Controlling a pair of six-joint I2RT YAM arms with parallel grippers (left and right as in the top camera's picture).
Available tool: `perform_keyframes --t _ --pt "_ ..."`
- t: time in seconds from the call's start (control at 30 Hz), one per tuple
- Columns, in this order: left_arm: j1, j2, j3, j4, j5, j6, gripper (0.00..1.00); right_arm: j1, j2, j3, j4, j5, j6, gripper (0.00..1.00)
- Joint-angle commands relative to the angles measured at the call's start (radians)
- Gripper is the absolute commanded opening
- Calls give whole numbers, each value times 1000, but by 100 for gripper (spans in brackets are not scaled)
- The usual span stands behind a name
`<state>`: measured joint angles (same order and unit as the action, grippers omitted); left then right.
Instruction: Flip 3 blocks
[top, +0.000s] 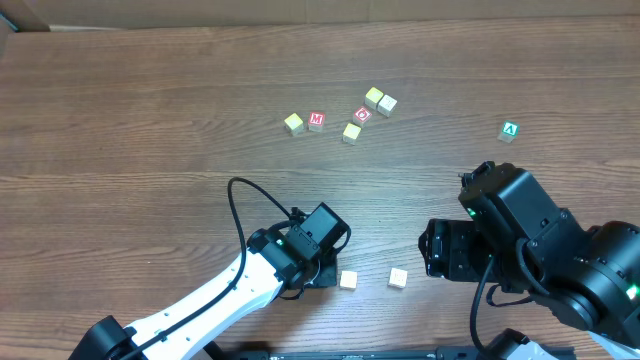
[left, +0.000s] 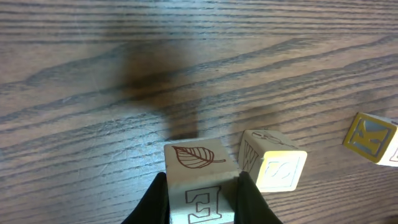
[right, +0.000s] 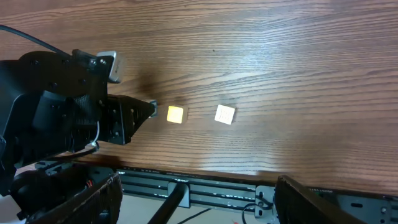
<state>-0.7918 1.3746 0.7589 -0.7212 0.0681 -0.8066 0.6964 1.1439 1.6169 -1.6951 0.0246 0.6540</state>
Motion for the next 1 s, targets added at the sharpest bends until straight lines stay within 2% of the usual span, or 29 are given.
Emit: perform_keyframes --t 0.0,0.63,0.97 --pt "-2 8 -6 11 12 25 5 2 -4 21 2 -4 -3 79" --pt "-3 77 -20 61 63 24 4 2 -4 21 2 -4 -3 79" --pt "-49 77 -23 80 54 5 5 2 -4 21 2 -4 -3 79"
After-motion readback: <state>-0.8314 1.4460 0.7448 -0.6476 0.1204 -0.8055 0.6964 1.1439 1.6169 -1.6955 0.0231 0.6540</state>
